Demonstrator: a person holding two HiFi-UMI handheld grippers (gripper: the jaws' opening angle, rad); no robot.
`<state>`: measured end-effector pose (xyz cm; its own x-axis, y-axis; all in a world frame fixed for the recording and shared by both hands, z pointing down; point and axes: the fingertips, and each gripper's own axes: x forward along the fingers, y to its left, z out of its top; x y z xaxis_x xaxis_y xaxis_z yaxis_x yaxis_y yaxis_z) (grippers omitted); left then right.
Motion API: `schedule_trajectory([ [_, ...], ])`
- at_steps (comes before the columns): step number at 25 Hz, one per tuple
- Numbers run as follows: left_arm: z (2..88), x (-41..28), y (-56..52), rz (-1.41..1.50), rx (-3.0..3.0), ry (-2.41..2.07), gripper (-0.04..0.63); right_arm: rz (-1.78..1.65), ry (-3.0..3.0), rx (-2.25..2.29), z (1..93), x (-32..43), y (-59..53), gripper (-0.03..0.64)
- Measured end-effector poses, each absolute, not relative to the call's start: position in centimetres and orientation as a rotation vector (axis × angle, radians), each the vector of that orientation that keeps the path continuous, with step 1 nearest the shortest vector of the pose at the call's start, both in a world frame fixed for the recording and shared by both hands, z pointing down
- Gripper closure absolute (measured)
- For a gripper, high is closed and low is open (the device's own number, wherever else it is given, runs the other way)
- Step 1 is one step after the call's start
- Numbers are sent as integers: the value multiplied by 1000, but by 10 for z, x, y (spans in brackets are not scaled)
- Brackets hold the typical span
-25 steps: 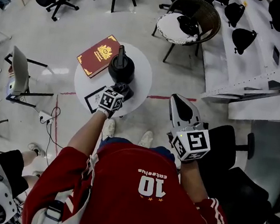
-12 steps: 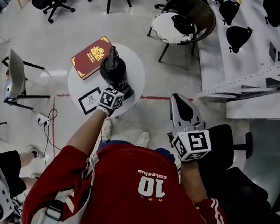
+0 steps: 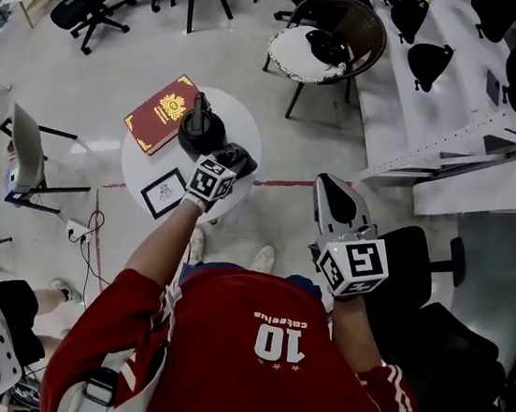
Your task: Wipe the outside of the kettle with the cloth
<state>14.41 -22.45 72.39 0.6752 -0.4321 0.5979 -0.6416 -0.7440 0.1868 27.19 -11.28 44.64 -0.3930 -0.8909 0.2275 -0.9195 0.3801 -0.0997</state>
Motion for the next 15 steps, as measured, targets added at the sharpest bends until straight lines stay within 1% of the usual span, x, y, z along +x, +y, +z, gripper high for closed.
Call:
schedule_trajectory([
  [8,674,162,-232,697,2632,-823,551,303,-2496,1660,439,267,-115,597],
  [15,621,153,-229,707,2756,-845,551,289,-2542,1658,427,251,-122,597],
])
